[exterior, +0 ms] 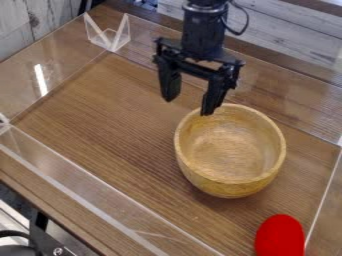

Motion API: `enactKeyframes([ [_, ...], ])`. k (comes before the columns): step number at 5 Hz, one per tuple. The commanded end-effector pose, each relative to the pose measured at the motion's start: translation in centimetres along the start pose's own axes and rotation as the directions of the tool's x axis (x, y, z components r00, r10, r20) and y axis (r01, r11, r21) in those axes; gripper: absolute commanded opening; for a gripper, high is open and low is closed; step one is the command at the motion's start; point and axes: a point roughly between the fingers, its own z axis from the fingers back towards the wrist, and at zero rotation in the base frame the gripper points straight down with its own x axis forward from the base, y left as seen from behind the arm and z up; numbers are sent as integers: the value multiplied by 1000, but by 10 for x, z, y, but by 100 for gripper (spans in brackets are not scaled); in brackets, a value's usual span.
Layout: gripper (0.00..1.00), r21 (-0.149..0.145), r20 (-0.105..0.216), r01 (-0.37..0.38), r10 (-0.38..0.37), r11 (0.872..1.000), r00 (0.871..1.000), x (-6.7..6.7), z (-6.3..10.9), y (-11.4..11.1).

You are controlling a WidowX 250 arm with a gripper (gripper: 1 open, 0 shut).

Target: Move the red object to the left side of the table

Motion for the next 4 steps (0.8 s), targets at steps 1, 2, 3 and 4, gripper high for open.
enactKeyframes([
  [1,100,-12,54,-16,17,1000,998,-11,7,-4],
  [2,100,-21,59,-51,52,998,997,-29,7,-20],
  [3,100,-32,68,-113,115,993,991,-45,6,-35],
  [4,100,-75,91,-239,245,968,965,-63,-4,-53],
])
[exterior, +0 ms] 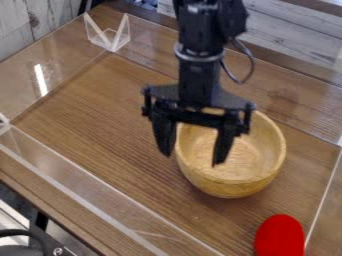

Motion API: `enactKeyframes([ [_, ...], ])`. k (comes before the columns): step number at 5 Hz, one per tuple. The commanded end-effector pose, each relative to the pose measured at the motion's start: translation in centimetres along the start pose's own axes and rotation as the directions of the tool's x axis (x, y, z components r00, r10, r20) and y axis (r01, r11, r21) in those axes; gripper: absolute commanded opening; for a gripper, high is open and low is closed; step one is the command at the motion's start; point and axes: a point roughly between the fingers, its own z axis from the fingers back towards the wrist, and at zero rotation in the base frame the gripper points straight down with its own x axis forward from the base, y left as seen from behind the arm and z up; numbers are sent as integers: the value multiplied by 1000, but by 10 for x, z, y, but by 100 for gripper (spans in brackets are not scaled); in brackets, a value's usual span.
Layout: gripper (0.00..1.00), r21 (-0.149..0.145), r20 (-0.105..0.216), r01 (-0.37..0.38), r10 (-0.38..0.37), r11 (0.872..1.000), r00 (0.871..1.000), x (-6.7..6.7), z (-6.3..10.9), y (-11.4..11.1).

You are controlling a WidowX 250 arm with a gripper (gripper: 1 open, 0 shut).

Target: Move the red object to the left side of the table

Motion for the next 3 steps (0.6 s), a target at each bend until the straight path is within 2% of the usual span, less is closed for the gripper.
enactKeyframes([
  [1,100,-75,50,-152,156,986,987,-18,-6,-17],
  [2,100,-121,46,-317,324,941,945,-25,-23,-43],
  [3,100,-160,18,-395,402,905,915,-20,-39,-69],
])
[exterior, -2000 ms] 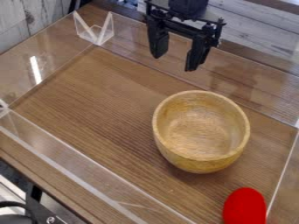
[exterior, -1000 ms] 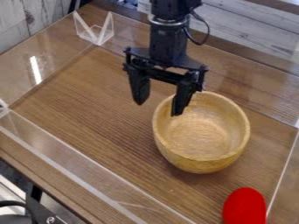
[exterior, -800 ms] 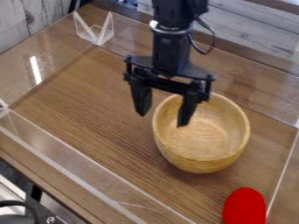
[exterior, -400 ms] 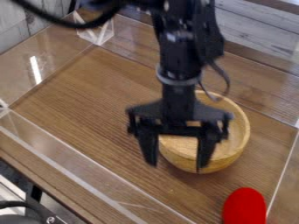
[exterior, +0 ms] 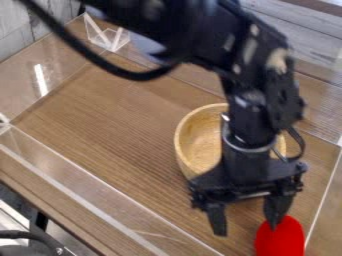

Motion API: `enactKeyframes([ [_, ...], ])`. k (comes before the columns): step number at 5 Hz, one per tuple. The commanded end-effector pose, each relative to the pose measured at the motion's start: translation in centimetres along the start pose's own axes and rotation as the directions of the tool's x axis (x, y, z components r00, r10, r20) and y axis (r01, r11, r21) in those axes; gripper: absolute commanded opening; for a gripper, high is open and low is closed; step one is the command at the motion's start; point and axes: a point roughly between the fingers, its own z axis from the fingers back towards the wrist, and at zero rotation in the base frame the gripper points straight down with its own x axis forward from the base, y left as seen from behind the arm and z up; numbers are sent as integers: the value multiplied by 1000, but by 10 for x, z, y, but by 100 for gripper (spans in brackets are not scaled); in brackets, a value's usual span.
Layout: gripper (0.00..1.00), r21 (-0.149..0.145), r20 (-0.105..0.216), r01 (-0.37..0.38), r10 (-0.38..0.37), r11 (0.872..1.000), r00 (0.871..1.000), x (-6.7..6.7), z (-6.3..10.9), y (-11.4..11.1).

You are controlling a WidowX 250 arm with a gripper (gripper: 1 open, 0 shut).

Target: Move the red object to the left side of the table

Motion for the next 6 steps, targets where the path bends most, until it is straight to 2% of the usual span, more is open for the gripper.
enactKeyframes([
  [1,100,-77,-2,-77,77,994,997,3,-1,-24],
  [2,100,-105,-20,-132,131,986,991,5,-5,-33],
  [3,100,-120,-23,-190,189,974,982,4,-7,-38],
  [6,100,-144,-31,-337,336,930,941,0,-9,-44],
])
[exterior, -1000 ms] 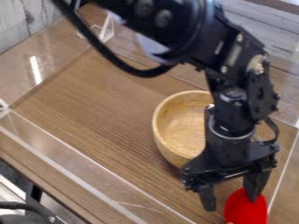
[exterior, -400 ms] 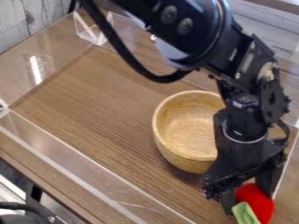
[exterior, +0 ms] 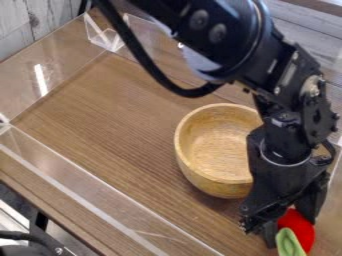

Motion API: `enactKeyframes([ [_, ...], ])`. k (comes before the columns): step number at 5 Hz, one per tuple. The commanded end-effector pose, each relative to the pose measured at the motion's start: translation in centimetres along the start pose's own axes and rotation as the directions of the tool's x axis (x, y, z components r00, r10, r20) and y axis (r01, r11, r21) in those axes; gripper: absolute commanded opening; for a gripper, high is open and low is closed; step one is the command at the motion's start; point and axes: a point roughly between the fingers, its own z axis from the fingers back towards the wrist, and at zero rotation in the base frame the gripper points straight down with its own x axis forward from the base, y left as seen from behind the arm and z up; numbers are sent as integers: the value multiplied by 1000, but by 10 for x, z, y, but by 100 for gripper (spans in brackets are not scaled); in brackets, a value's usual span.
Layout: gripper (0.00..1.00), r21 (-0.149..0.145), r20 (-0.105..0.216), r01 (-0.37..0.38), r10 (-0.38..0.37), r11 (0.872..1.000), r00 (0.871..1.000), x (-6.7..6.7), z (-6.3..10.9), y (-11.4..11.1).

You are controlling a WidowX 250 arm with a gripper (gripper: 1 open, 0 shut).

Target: Move the red object to the left side of the table

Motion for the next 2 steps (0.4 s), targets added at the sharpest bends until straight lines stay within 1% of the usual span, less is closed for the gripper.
enactKeyframes([
  [1,100,-31,-15,45,-45,999,999,-3,2,-9],
  [2,100,-23,-22,81,-82,996,996,-2,0,-8],
])
